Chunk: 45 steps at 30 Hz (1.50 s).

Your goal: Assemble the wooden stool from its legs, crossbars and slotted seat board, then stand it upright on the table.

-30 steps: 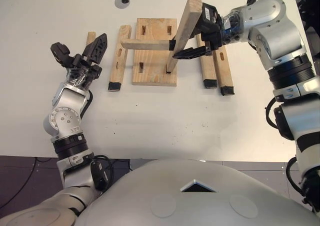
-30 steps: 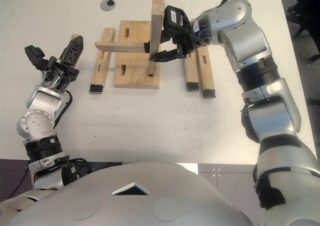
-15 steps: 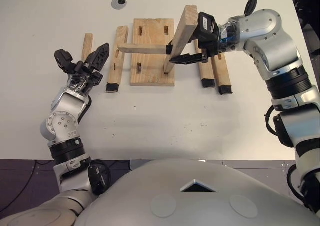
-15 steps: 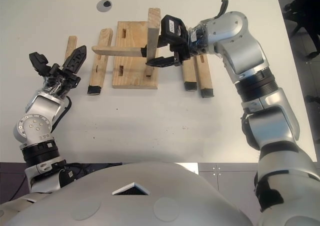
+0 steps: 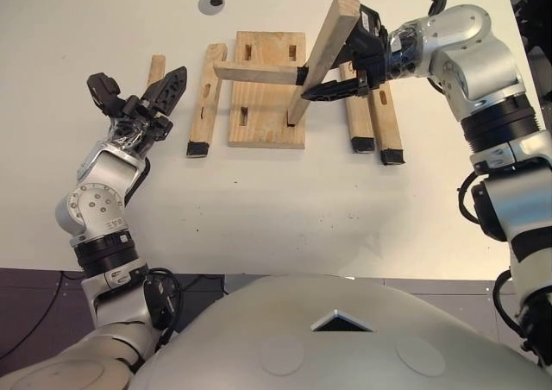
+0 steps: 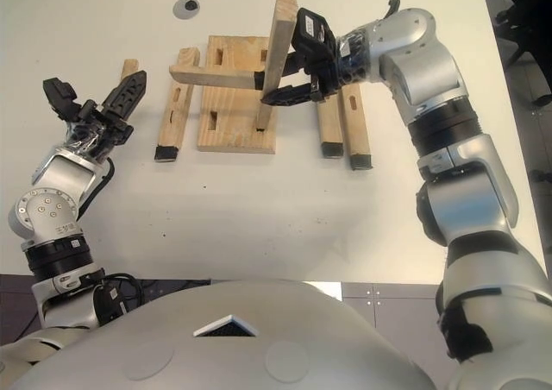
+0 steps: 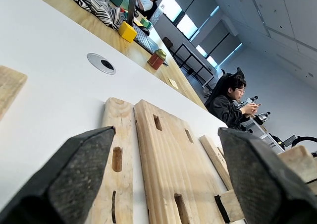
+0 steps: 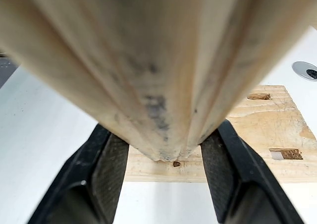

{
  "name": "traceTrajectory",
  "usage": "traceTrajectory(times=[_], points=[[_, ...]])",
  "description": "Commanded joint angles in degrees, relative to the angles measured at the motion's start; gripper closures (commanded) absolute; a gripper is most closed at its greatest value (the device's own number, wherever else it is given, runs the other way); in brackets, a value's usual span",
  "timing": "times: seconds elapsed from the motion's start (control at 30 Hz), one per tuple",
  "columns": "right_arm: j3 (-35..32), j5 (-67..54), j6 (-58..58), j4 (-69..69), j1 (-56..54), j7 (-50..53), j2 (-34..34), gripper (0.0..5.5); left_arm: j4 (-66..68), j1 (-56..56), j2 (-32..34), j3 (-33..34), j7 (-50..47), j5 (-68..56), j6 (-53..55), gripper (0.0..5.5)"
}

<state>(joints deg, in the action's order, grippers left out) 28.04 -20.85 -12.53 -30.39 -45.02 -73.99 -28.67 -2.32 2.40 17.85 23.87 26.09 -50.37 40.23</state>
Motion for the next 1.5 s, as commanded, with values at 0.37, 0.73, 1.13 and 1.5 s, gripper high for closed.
traceTrajectory(times=[0.37, 0.73, 1.13, 1.5], points=[[19.7, 15.5, -11.3, -0.6, 21.2, 2.1, -2.4, 3.46, 3.8, 3.6, 0.9, 0.2, -1.8, 1.7, -1.0, 1.68], [17.3, 11.7, -14.3, 13.8, 17.5, -3.6, -13.2, 3.46, 3.6, 2.1, -0.4, 1.1, -2.7, 1.8, -3.5, 1.68], [12.9, 9.2, -13.8, 22.0, 24.7, 8.8, -15.9, 3.46, 6.1, 3.4, 0.5, 0.9, -2.0, 2.5, -4.5, 1.68], [-1.6, 9.0, -16.0, 30.8, 25.1, 15.9, -16.5, 1.63, 1.2, 2.0, 0.6, -1.4, -0.4, 4.1, -4.6, 1.68]])
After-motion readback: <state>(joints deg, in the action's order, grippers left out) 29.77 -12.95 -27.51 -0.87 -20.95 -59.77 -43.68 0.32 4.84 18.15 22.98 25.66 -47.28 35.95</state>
